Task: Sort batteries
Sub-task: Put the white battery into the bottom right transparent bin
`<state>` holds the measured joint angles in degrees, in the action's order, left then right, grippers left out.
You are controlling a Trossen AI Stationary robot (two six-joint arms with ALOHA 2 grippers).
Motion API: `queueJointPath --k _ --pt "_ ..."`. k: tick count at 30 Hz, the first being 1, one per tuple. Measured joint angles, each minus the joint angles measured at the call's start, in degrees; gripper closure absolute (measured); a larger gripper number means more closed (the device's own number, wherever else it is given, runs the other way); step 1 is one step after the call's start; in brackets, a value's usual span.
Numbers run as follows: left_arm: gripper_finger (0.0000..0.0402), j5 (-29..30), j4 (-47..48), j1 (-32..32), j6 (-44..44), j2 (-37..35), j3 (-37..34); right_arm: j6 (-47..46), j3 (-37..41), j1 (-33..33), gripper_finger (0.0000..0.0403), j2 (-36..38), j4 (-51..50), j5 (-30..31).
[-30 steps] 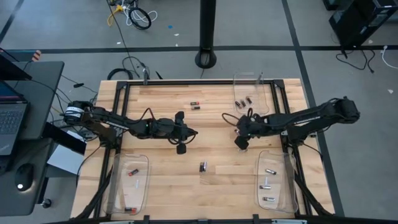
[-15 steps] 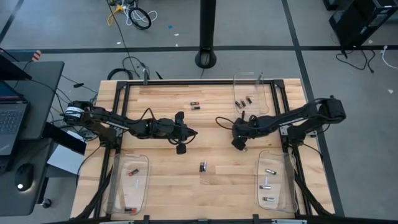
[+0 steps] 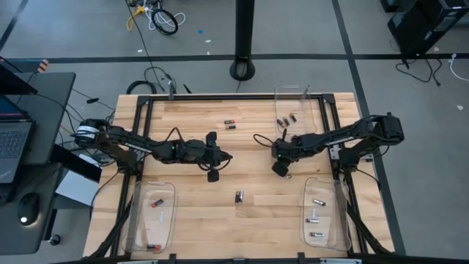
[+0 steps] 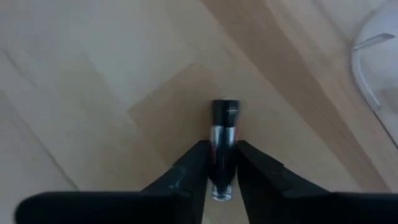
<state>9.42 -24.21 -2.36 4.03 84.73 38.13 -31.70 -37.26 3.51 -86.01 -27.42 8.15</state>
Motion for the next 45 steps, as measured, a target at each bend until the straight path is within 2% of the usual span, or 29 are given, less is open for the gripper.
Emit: queueJointPath --k 3,11,19,24,28,31,38,41,45 --pt "0.0388 0.01 0.05 0.01 0.00 0.00 0.00 1.65 0.05 0.00 0.0344 1.03 0.08 -0.99" --pt "0.0388 -0.01 0.13 0.01 0.00 0.00 0.00 3.01 -0.83 -0.84 0.0344 6.53 -0.02 -5.81" --pt "0.0388 -0.01 0.16 -0.01 0.23 0.00 0.00 1.10 -8.79 -7.24 0.0344 13.27 -10.85 -5.74" --pt "0.0388 0.00 0.19 -0.01 0.52 0.00 0.00 -6.63 -17.74 -16.39 0.0344 15.24 -25.19 -6.30" --pt "0.0388 0.01 0.60 -0.01 1.47 0.00 0.00 -18.30 -24.72 -27.13 0.0344 15.06 -34.56 -6.72" --pt "0.0388 -0.01 0.91 0.01 1.51 0.00 0.00 -28.60 -27.24 -35.76 0.0344 14.88 -36.92 -6.69" --pt "0.0388 -0.01 2.98 0.01 1.70 0.00 0.02 -45.01 -24.11 -53.21 0.0344 14.37 -36.65 -3.44" --pt "0.0388 0.01 3.48 0.01 1.73 0.00 0.02 -51.75 -20.77 -57.34 0.0344 13.65 -36.22 -3.42" --pt "0.0388 0.01 3.56 0.01 1.71 0.00 0.02 -54.25 -15.43 -59.96 0.0340 12.57 -31.61 -3.42"
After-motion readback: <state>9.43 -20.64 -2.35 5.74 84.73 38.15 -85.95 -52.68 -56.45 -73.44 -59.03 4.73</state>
